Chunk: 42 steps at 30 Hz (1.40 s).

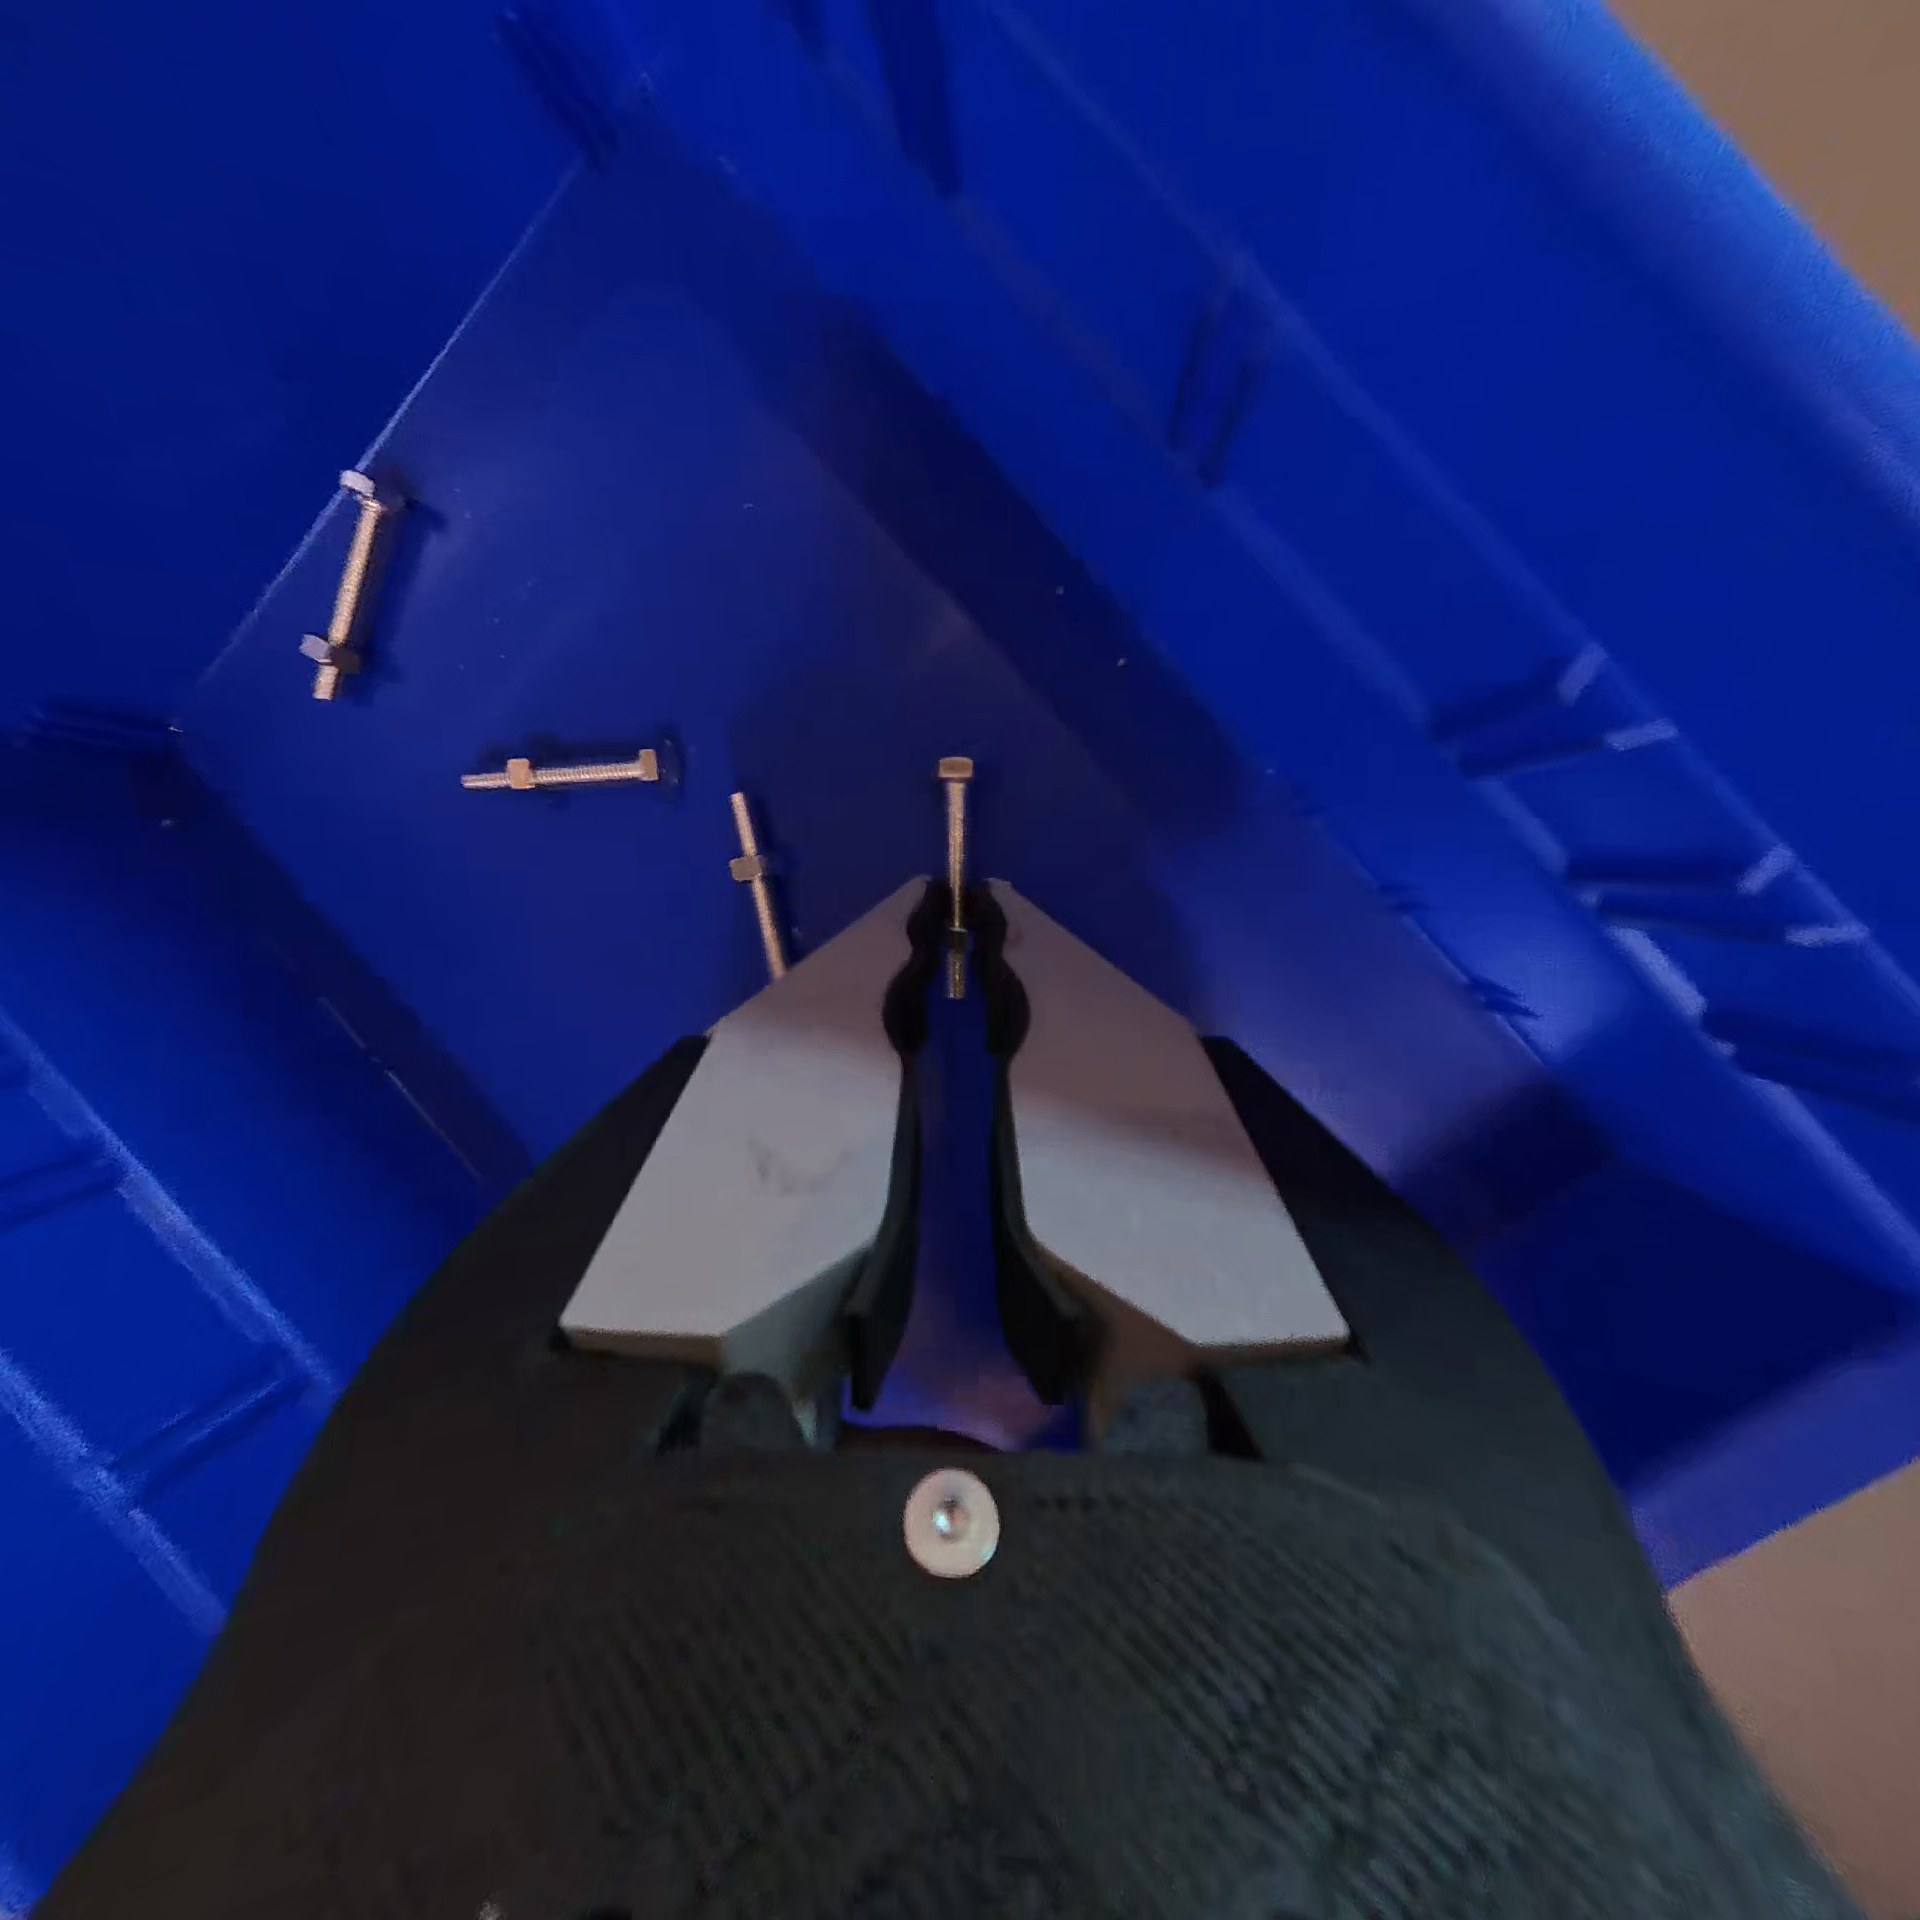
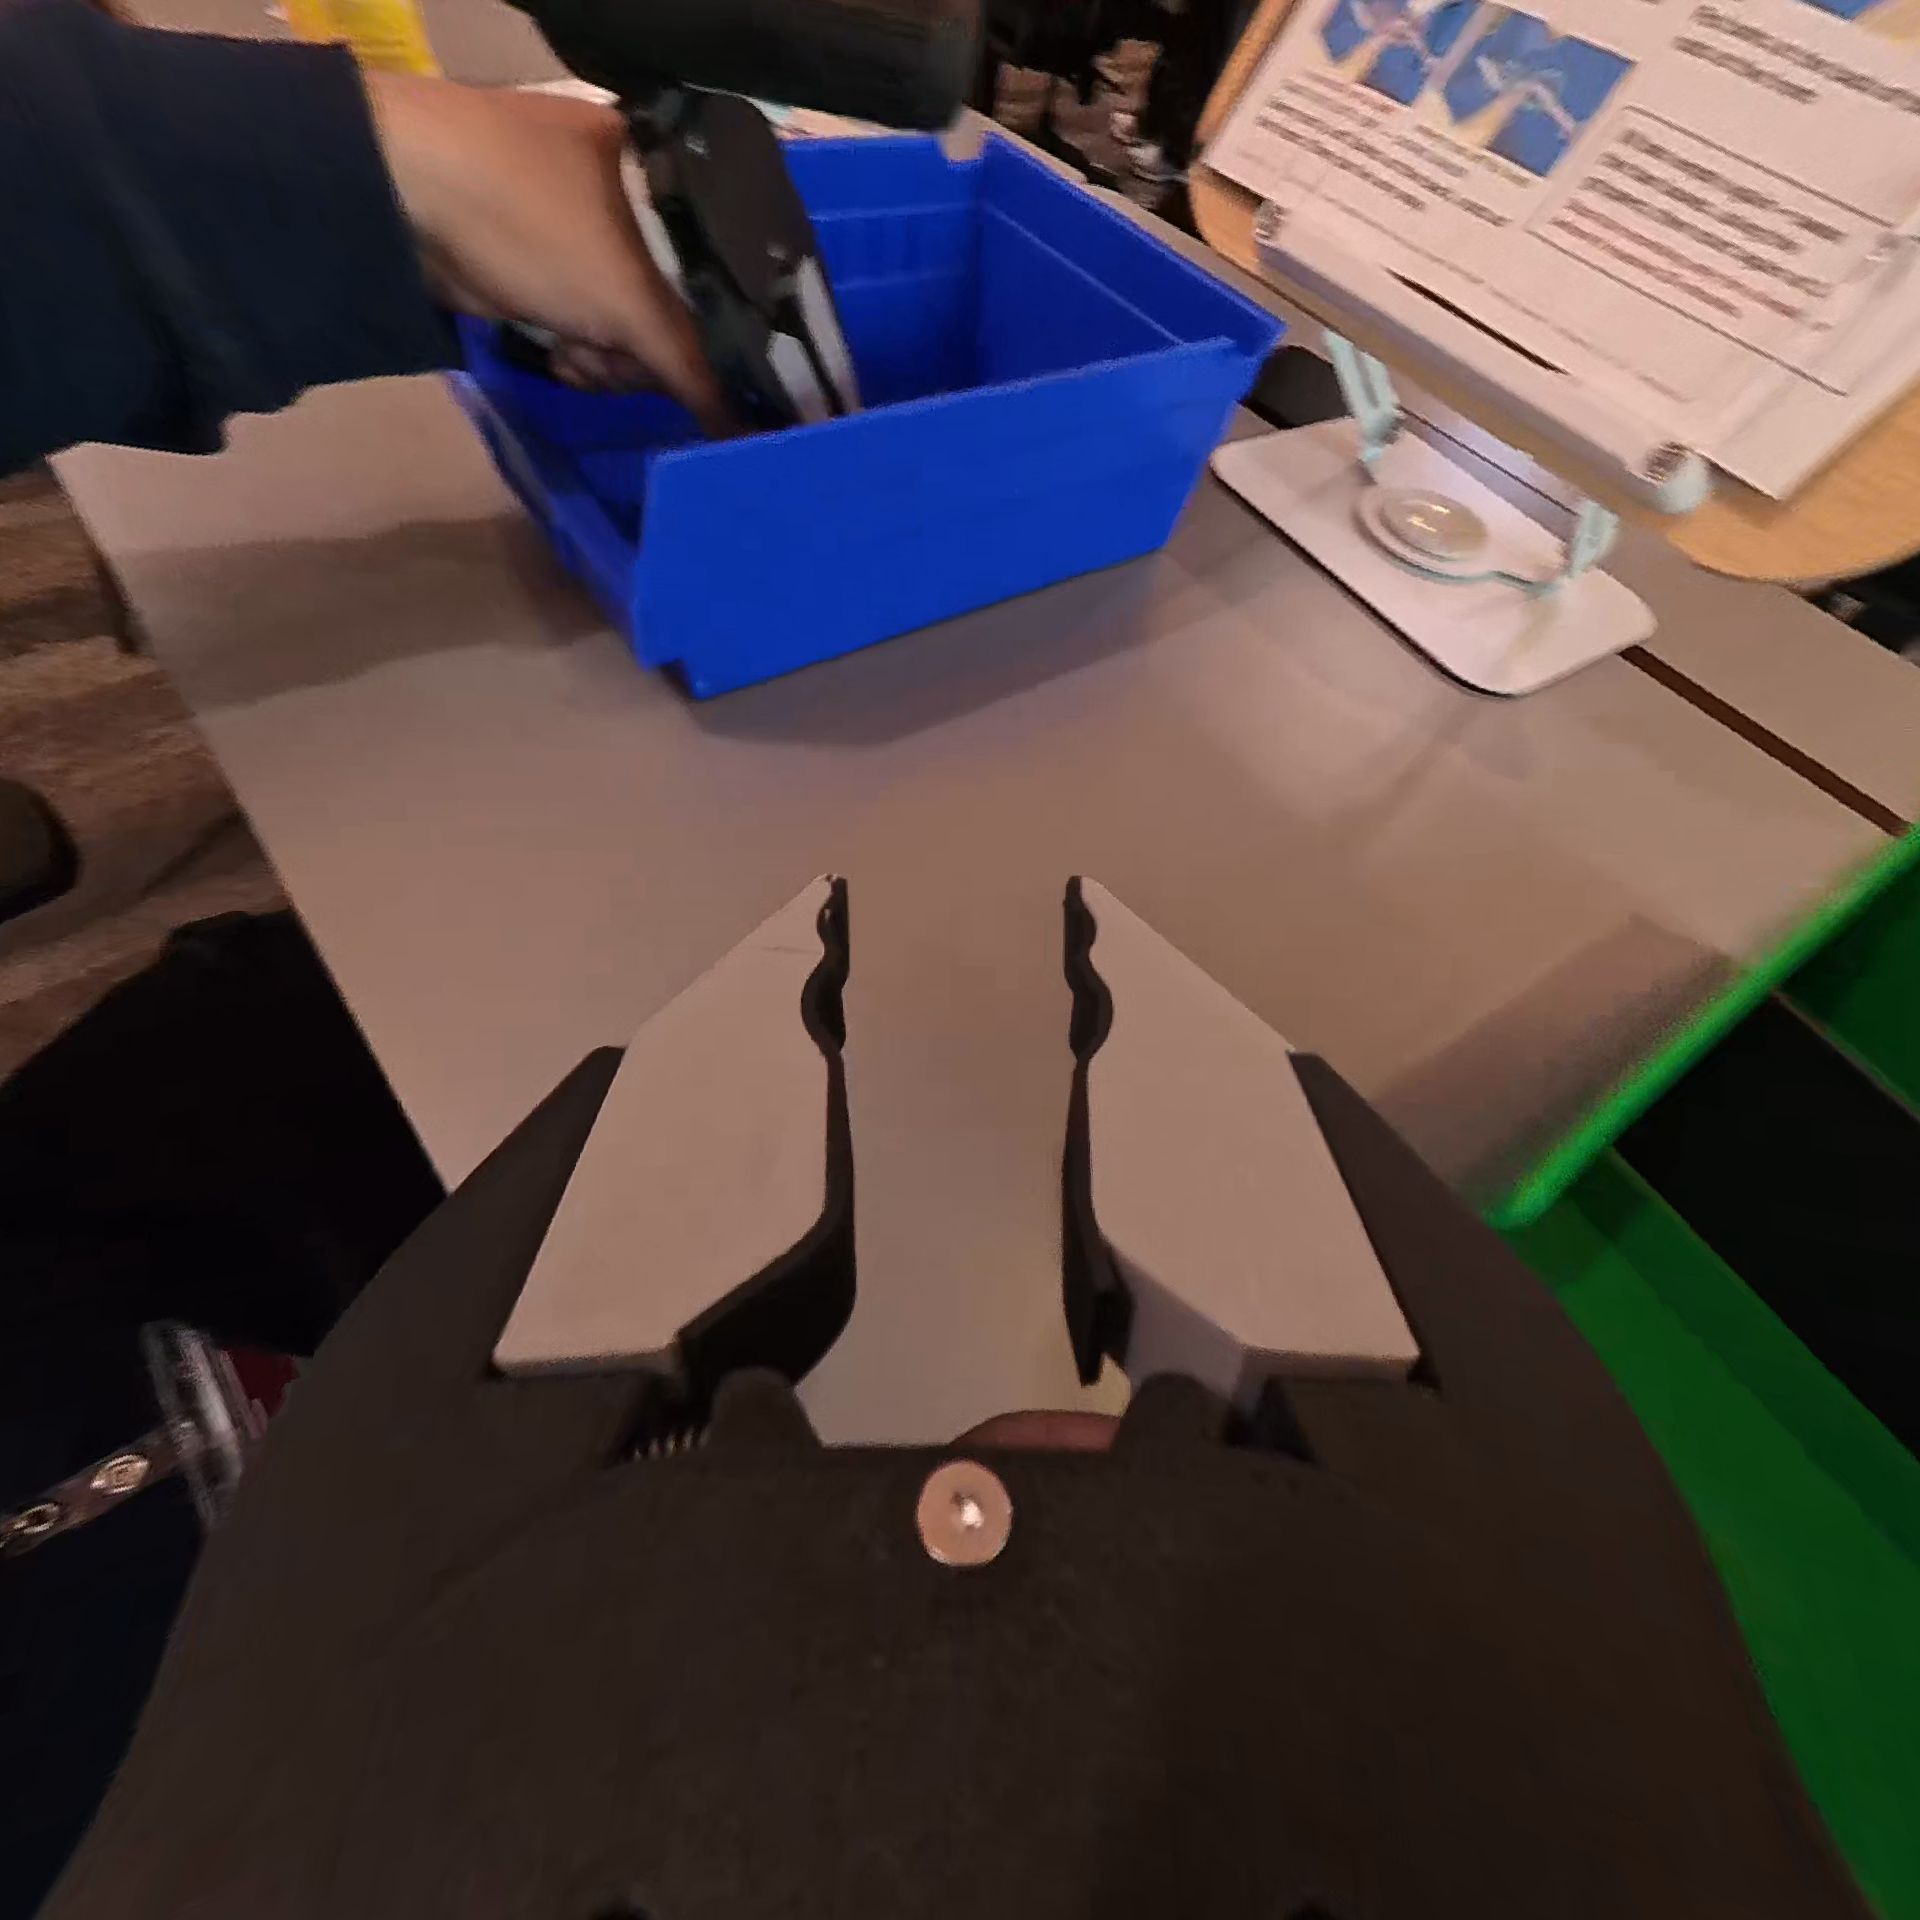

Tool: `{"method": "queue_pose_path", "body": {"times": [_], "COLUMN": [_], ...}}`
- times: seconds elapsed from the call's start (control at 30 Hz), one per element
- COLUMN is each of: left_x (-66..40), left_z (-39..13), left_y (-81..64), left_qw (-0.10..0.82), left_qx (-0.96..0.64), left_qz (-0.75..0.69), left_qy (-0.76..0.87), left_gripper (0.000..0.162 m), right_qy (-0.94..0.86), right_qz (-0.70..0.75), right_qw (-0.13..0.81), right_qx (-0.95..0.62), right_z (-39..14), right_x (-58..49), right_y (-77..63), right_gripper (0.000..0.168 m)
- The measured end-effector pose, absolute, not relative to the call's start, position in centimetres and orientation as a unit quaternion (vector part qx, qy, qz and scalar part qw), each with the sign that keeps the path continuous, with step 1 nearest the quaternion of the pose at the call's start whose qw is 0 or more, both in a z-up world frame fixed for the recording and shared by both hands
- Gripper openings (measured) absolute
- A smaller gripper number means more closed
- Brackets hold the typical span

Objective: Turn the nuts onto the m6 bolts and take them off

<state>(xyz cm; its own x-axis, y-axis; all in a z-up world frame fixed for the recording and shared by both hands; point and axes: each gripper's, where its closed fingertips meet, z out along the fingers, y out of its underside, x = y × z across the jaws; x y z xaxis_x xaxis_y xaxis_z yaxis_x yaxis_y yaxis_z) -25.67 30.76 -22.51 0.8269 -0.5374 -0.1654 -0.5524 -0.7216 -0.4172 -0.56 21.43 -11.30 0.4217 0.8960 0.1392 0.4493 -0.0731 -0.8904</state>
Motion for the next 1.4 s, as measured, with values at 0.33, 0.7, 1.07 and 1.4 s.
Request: {"method": "queue_pose_path", "body": {"times": [0.33,0.7,1.07,1.4], "left_x": [-22.1,-11.2,-9.8,-10.8], "left_z": [-8.7,-8.3,-8.3,-9.3], "left_y": [28.9,26.8,25.3,23.4], "left_qw": [0.461,0.556,0.576,0.632], "left_qx": [-0.794,-0.714,-0.676,-0.707], "left_qz": [0.129,0.068,0.091,-0.014], "left_qy": [0.376,0.421,0.451,0.315], "left_gripper": [0.003,0.003,0.004,0.014], "right_qy": [-0.486,-0.440,-0.470,-0.438], "right_qz": [0.364,0.489,0.522,0.616], "right_qw": [0.427,0.433,0.382,0.353], "right_qx": [-0.670,-0.616,-0.601,-0.552], "right_z": [-10.9,-5.9,-7.9,-5.6], "right_x": [-7.5,-10.1,-10.2,-9.3], "right_y": [23.5,27.1,25.2,24.1], "right_gripper": [0.043,0.043,0.007,0.007]}}
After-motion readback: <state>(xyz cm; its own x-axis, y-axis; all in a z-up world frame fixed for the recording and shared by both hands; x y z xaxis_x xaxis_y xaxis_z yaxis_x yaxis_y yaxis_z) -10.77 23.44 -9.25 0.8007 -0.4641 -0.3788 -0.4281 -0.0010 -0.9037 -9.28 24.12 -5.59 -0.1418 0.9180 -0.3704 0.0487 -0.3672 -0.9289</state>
